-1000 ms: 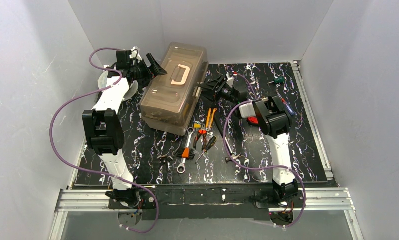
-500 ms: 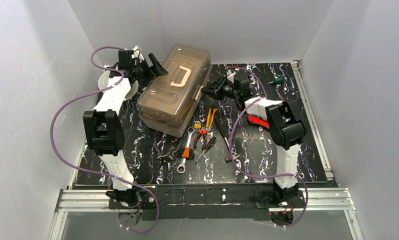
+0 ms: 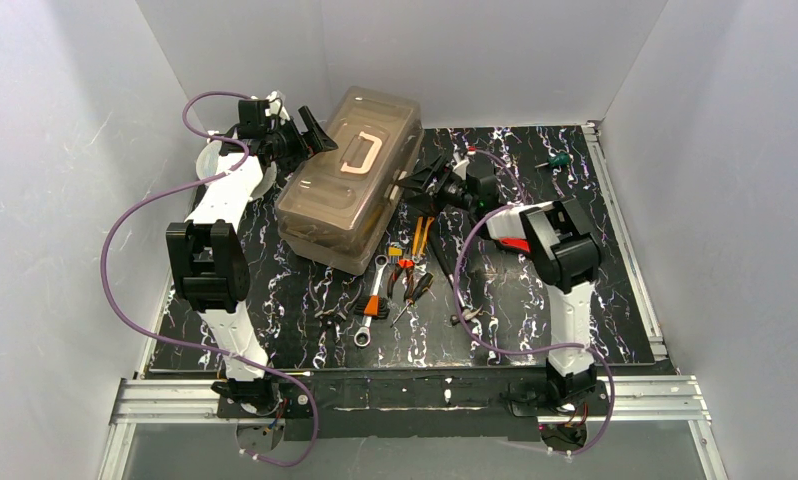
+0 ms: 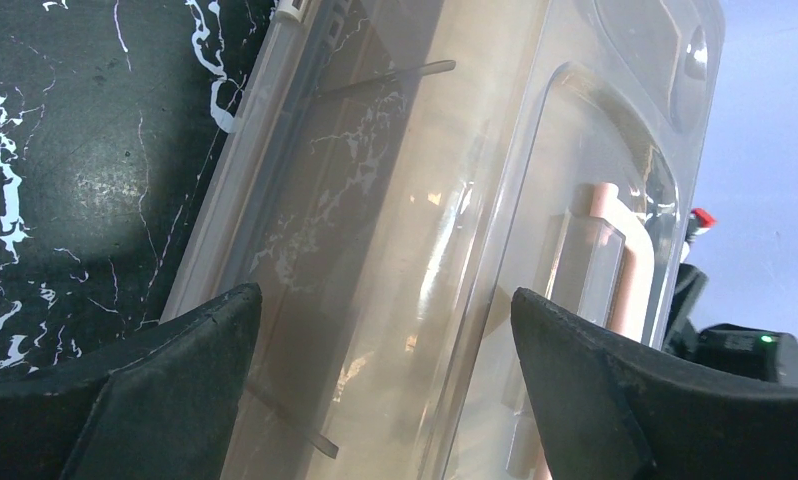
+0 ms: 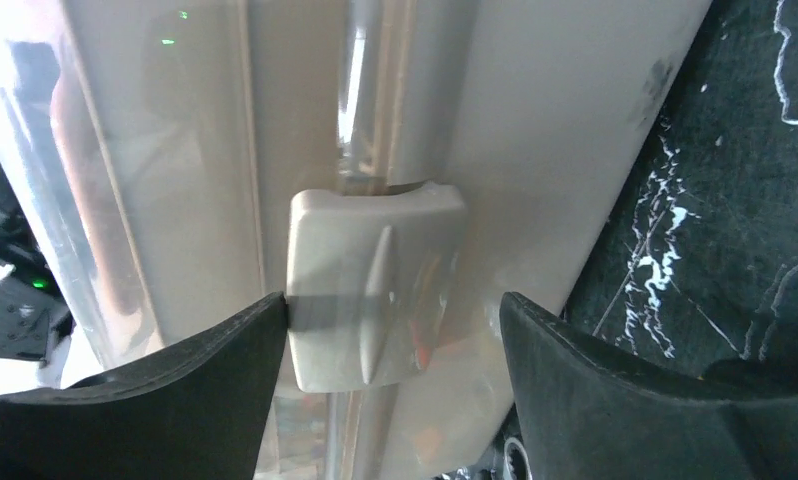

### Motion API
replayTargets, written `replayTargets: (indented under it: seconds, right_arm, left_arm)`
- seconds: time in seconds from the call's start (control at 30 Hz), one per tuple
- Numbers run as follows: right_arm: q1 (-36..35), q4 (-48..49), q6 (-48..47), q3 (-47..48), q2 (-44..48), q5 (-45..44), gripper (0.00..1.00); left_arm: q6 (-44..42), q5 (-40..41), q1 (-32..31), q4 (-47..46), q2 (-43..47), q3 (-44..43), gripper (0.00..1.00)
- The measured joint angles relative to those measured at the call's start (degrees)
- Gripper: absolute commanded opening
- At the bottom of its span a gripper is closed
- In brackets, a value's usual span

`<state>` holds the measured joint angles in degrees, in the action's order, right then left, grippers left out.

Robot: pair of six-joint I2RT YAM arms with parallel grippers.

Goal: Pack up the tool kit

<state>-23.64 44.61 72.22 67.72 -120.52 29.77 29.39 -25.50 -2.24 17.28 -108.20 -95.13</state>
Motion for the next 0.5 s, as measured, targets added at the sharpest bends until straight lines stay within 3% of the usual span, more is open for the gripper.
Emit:
replayTargets:
  seconds: [0.33,0.5]
  right_arm:
    - [0.18,17.47,10.15,2.58,-9.0,3.75,0.87]
    - [0.24,23.14,15.11,3.76,-10.89,3.63,0.83]
  left_arm:
    - [-0.02,-0.11,0.0,0.09,0.0,-0.06,0.94]
    - [-0.04,-0.26,0.02,-0.07,-0.02,-0.06,0.93]
